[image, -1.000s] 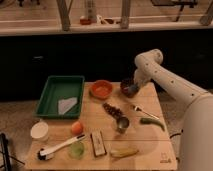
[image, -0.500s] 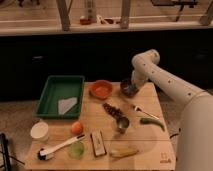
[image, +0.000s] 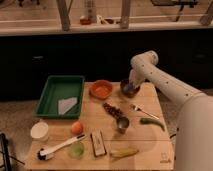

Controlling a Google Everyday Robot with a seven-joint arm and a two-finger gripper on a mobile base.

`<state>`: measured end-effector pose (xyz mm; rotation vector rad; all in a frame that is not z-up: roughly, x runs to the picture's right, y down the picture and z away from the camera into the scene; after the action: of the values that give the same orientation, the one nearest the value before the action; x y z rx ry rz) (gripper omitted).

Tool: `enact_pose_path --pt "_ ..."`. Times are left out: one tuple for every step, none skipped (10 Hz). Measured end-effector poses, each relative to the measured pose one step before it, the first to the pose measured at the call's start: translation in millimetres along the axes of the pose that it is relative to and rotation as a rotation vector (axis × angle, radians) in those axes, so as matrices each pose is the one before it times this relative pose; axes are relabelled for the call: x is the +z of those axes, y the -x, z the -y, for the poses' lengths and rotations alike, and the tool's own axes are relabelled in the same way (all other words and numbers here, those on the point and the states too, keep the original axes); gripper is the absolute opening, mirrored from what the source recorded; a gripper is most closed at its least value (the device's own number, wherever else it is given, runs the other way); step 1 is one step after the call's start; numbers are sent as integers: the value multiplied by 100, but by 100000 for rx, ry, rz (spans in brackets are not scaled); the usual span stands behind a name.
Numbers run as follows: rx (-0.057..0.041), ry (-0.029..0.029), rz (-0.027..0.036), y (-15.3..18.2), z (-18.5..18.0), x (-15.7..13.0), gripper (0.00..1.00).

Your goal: Wipe purple bowl with sponge

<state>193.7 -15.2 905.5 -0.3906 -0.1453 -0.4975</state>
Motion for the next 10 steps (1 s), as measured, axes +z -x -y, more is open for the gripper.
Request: enact_pose_path --pt "262 -1744 168 92 338 566 0" --pt "441 -383 85 -28 12 445 0" --pt "840 -274 35 12 -10 629 0" --pt "1744 -1142 -266 -69 173 377 0" --pt "1827 -1136 -378 -279 -131 371 0" --pt "1584 -1484 -251 -291 -35 177 0" --pt "1237 -1085 -35 -156 -39 254 0" --pt "951 -723 -79 -138 43 202 0" --pt "996 -615 -37 -125 180 248 0" --pt "808 -471 -99 -164 260 163 0"
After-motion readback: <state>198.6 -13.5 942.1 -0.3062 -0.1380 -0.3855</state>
